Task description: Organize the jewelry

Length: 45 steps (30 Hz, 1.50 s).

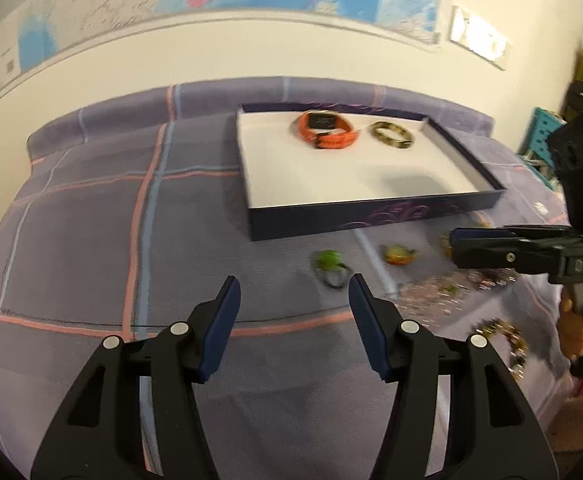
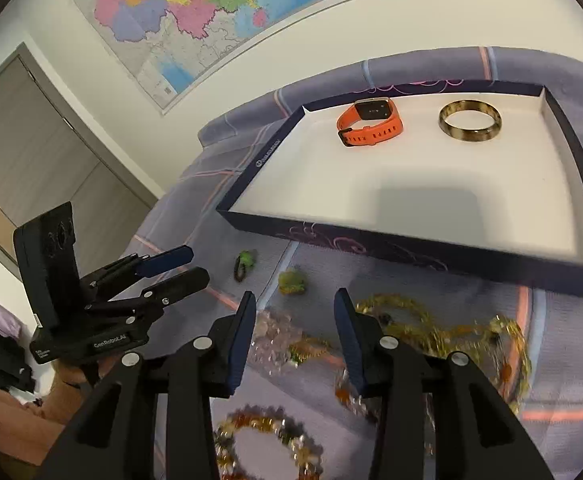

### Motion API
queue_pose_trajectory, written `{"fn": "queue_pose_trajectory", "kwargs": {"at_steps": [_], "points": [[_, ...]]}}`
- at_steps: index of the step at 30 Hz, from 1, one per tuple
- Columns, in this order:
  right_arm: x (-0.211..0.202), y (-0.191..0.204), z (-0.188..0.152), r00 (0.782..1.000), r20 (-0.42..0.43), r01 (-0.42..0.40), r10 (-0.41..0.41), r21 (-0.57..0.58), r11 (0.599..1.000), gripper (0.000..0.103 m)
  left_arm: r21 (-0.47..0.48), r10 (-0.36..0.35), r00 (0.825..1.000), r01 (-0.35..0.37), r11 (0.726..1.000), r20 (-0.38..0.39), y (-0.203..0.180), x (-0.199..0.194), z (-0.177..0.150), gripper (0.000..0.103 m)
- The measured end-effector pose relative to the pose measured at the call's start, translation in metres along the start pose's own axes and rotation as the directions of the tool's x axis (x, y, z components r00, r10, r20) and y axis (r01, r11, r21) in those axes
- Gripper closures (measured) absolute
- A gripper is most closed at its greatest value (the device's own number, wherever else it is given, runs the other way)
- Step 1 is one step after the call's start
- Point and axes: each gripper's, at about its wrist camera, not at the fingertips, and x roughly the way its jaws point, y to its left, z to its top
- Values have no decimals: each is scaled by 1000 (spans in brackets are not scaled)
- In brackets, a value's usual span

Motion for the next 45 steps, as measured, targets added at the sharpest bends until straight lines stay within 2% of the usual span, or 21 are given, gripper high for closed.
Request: {"fn": "queue_pose_trajectory", "kwargs": {"at_steps": [5,7,9,11,13,16,18,20,22,24,27,33,36,39,45], "points": [[5,21,-8,998,-38,39,-44,-137,990,65,101,-85,996,84,991,0,-28,-4,-5,47],[8,23,-10,995,-52,71,-81,-160,984,70,140,-92,996,94,986,-19,-39,1,-7,47],[13,17,-10,995,-60,74,-84,-146,986,85,158,-93,995,99,982,-46,-46,8,-9,47],[16,14,-10,993,-65,85,-96,-146,986,95,165,-82,994,93,982,-75,-49,15,-11,49],[11,13,-8,996,-50,62,-69,-120,991,95,161,-75,993,89,983,-92,-48,20,-11,51],[-3,6,-3,999,-14,-34,33,-49,998,95,143,-75,993,88,986,-92,-44,21,-9,60],[-10,3,1,997,10,-70,70,-19,997,95,128,-64,993,77,989,-99,-40,23,-8,69],[-14,1,4,996,24,-92,92,2,996,95,120,-53,994,65,991,-99,-37,23,-7,72],[-11,-1,5,995,22,-98,97,19,995,95,117,-56,995,66,991,-88,-36,20,-7,71],[-8,0,4,992,21,-122,121,36,992,95,114,-83,993,91,989,-79,-35,16,-8,58],[-6,8,6,987,26,-161,160,36,986,95,129,-116,992,122,984,-50,-38,8,-9,52],[-6,35,16,968,53,-244,246,-32,969,95,94,-132,991,131,987,5,-22,-10,-6,49],[2,32,16,968,33,-248,248,-7,969,95,61,-134,991,133,989,17,-8,-17,-7,48],[10,22,12,976,12,-217,216,38,975,95,52,-115,993,114,992,14,-2,-19,-8,48],[12,6,8,985,5,-173,173,97,980,95,79,-145,989,146,986,-11,-14,-11,-11,44]]}}
